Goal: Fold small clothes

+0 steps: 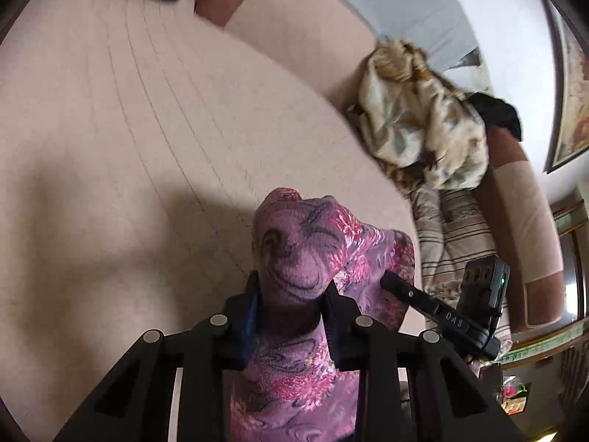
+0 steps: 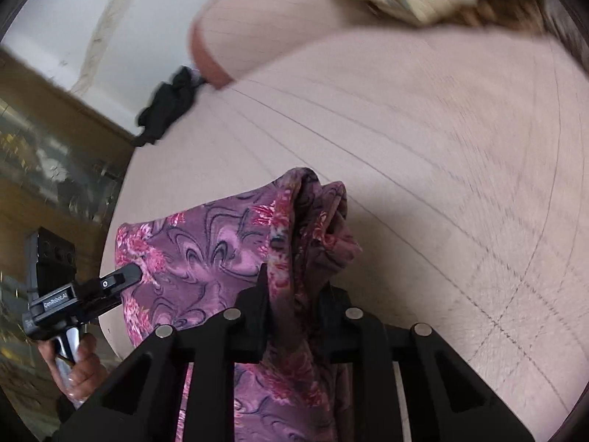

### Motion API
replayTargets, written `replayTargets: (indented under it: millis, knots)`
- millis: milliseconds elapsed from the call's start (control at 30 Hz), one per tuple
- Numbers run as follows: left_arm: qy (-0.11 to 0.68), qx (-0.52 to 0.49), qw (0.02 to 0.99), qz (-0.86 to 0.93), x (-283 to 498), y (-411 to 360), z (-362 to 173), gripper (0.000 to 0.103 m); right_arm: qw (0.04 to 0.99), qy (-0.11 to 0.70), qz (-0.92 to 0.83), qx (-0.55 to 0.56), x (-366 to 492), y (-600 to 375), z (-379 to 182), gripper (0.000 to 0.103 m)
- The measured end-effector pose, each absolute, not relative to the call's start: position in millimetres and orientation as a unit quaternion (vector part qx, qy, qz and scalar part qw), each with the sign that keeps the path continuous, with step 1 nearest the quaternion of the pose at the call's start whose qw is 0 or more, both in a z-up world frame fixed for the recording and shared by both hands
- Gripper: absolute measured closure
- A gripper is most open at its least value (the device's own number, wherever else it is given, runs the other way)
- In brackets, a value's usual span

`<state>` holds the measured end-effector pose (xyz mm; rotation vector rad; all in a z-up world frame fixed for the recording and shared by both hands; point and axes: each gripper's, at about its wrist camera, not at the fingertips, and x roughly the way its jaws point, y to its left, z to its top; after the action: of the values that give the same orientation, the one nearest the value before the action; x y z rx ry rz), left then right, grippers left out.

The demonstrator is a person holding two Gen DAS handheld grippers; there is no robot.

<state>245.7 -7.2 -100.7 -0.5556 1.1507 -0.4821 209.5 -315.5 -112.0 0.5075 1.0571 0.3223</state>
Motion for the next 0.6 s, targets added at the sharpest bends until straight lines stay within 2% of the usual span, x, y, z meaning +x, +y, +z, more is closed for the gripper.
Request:
replayTargets:
  millis: [167, 300, 467, 600]
  knots:
    - [0.481, -0.245, 0.817, -0.203, 269.1, 39.3, -48.2, 0.072, 0.830, 0.474, 0.188, 0.228, 248.6, -266.2, -61.9, 0.083]
    - [0.459, -0.219, 0.841, -0.183, 315.5, 62.2, -40.1, 0.072, 0.844, 0.463, 0.192, 0.193, 296.4, -227.7, -50.6, 0.083]
    - [0.466, -0.225, 0.842, -0.156, 357.4, 71.6, -92.9, 0.070, 0.836, 0.484, 0.178, 0.189, 349.8, -213.7, -98.0, 0.083]
    - [0.523, -0.230, 0.816, -0.083, 379.9, 88.2, -143.8, 0.068, 0.818, 0.513, 0.174, 0.194, 369.2, -210.1, -152.2, 0.081]
